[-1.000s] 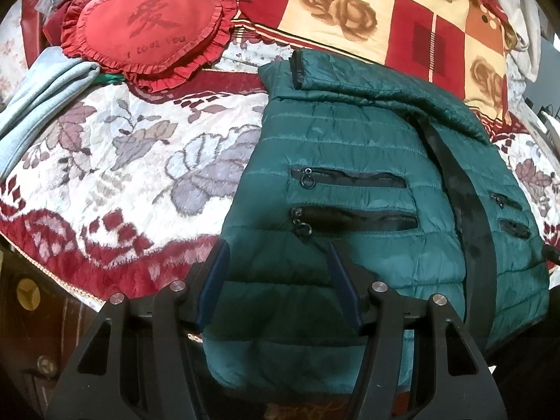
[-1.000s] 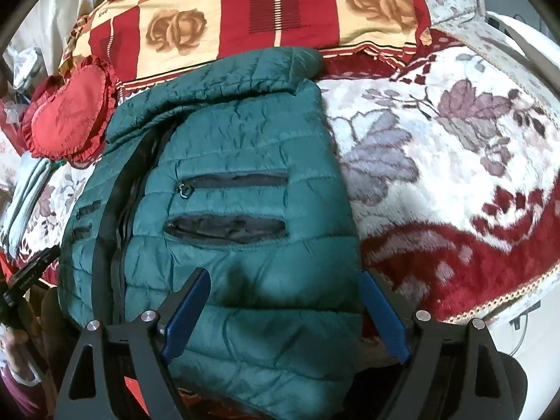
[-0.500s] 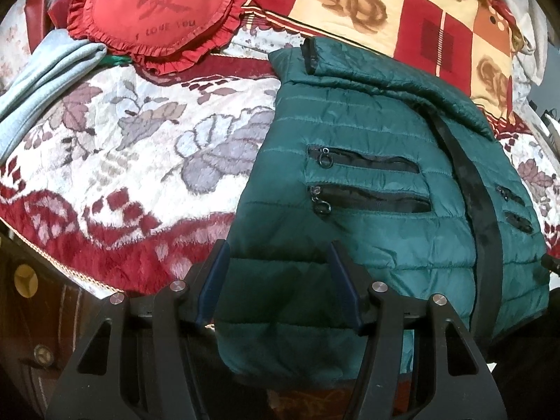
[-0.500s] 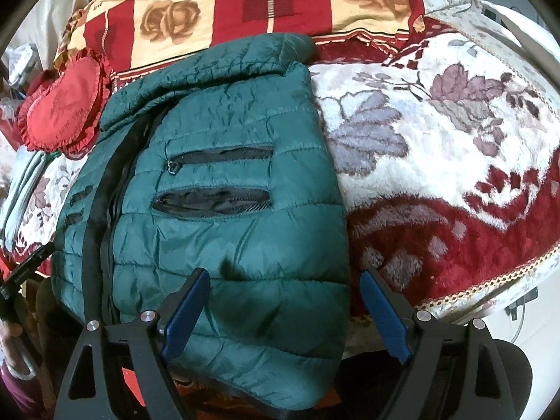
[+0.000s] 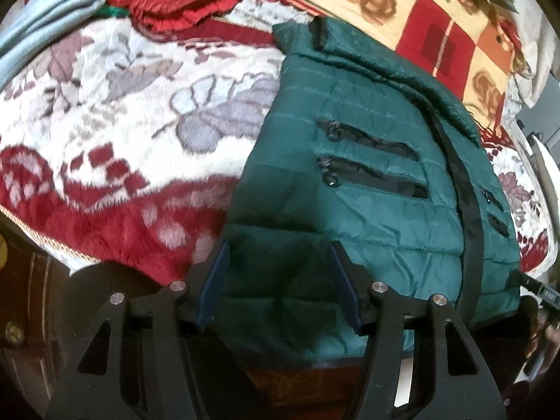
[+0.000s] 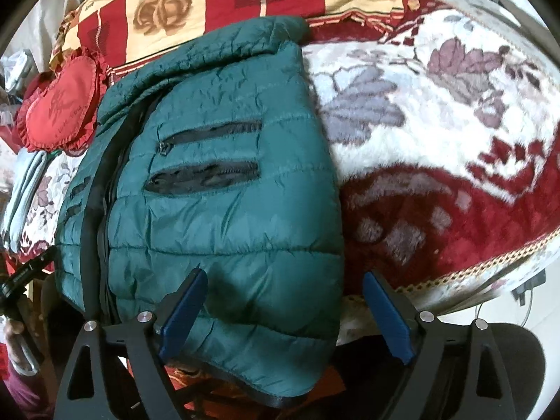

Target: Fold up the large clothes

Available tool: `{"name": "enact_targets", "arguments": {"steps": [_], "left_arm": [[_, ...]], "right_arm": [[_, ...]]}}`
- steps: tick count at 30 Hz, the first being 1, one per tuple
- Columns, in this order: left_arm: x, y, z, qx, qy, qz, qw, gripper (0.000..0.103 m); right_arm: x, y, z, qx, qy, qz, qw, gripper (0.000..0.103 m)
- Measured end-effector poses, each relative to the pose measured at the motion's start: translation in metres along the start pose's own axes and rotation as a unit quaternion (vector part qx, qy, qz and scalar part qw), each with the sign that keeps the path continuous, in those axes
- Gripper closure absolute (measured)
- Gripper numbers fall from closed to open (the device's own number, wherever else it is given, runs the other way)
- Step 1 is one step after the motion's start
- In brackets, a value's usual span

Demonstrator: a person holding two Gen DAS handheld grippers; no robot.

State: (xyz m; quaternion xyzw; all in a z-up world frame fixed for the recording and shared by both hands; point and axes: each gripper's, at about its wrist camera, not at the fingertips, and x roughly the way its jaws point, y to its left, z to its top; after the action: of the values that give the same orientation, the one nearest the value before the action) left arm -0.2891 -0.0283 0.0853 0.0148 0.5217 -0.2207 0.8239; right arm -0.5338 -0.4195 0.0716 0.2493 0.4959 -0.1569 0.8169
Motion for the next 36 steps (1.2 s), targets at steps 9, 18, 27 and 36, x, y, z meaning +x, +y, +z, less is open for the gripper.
{"name": "enact_targets", "arguments": {"steps": [9, 18, 27, 36], "left_arm": [[0.004, 0.006, 0.0, -0.012, 0.014, 0.003, 0.9998, 0.045], [0.02, 0.03, -0.005, -0.072, 0.055, -0.033, 0.9953, 0.036], [0.021, 0.026, -0.01, -0.075, 0.064, -0.074, 0.9924, 0.035], [0.025, 0.023, -0.01, -0.066, 0.074, -0.093, 0.9907, 0.035]], "right_arm": [[0.007, 0.006, -0.002, -0.005, 0.01, 0.011, 1.0, 0.015], [0.02, 0.008, -0.007, 0.003, 0.033, 0.045, 0.998, 0.015], [0.026, 0.005, -0.007, 0.015, 0.045, 0.064, 0.997, 0.014], [0.005, 0.007, -0.01, 0.001, 0.02, 0.092, 0.996, 0.042]]}}
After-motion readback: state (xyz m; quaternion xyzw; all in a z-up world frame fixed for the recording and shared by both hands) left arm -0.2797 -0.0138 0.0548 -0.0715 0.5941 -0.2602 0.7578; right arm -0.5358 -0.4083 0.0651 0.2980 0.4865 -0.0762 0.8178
